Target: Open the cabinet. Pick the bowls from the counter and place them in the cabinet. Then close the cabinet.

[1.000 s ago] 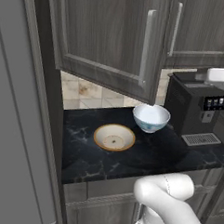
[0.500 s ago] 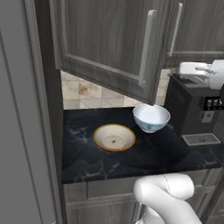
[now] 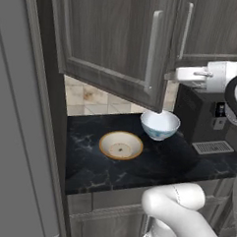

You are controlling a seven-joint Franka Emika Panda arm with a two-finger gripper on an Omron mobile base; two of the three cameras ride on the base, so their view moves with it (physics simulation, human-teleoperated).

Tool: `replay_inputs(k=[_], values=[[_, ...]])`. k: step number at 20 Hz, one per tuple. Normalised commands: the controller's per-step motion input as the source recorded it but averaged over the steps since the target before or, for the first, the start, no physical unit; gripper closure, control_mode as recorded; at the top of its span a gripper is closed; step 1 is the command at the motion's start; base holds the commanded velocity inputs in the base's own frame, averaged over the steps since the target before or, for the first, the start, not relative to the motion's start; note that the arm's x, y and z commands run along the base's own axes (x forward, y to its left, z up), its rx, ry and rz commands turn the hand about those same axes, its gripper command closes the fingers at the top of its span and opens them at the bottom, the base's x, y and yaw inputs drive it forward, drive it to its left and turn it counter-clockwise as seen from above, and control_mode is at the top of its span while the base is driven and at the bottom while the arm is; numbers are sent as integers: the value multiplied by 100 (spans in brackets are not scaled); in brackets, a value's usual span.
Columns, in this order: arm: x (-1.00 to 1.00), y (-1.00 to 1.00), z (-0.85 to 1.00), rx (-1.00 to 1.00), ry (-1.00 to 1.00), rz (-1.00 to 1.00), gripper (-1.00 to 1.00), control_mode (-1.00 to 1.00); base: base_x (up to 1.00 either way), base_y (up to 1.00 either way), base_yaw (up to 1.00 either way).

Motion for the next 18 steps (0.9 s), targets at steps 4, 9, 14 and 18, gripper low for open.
replay_inputs(k=[4, 9, 14, 18], values=[[-10, 74, 0, 2, 0, 21, -100, -100, 0, 0, 0], [-10, 86, 0, 8, 0, 19, -100, -100, 0, 0, 0], [-13, 94, 0, 10, 0, 12, -100, -100, 0, 0, 0], [-12, 99, 0, 10, 0, 7, -100, -100, 0, 0, 0]])
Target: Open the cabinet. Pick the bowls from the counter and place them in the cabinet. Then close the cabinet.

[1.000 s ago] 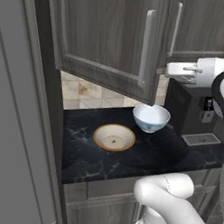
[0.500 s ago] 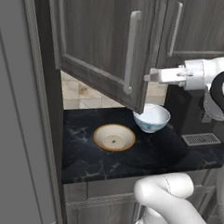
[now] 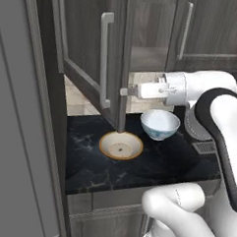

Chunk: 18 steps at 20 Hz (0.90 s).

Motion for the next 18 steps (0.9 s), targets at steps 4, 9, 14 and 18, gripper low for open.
replay_inputs(k=[4, 9, 14, 18], values=[[-2, 67, 0, 7, 0, 1, -100, -100, 0, 0, 0], [2, -48, 17, 0, 11, -9, -100, -100, 0, 0, 0], [1, -100, 68, 0, 4, -14, -100, -100, 0, 0, 0], [0, -95, 46, -8, 0, -20, -100, -100, 0, 0, 0]])
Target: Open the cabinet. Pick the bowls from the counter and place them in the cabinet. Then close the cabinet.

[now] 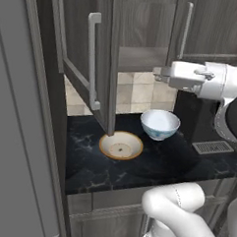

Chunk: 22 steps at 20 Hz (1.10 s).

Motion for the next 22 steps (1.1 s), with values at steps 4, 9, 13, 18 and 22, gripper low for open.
replay_inputs(k=[4, 9, 13, 18, 22], values=[[0, -83, 7, -20, -19, -17, -100, -100, 0, 0, 0], [-4, -45, -28, -24, -49, -17, -100, -100, 0, 0, 0], [0, -17, -20, -19, -54, -25, -100, -100, 0, 0, 0], [0, -4, 0, -4, -40, -36, -100, -100, 0, 0, 0], [0, 0, 0, 0, -22, -43, -100, -100, 0, 0, 0]])
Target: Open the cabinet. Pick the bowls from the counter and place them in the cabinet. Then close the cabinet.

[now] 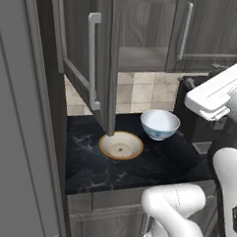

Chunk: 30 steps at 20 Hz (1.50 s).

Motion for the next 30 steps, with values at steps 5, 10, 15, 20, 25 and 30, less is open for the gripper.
replay_inputs(k=[5, 10, 15, 20, 25, 30], values=[[0, -2, 0, 0, -1, -41, -100, -100, 0, 0, 0], [0, -7, 0, 0, 3, -13, -100, -100, 0, 0, 0], [12, -35, 0, 4, 0, 1, -100, -100, 0, 0, 0], [36, -55, 0, 8, 0, 2, -100, -100, 0, 0, 0], [47, -35, 0, 5, 0, 9, -100, -100, 0, 0, 0], [56, -26, 0, 1, 1, 12, -100, -100, 0, 0, 0]])
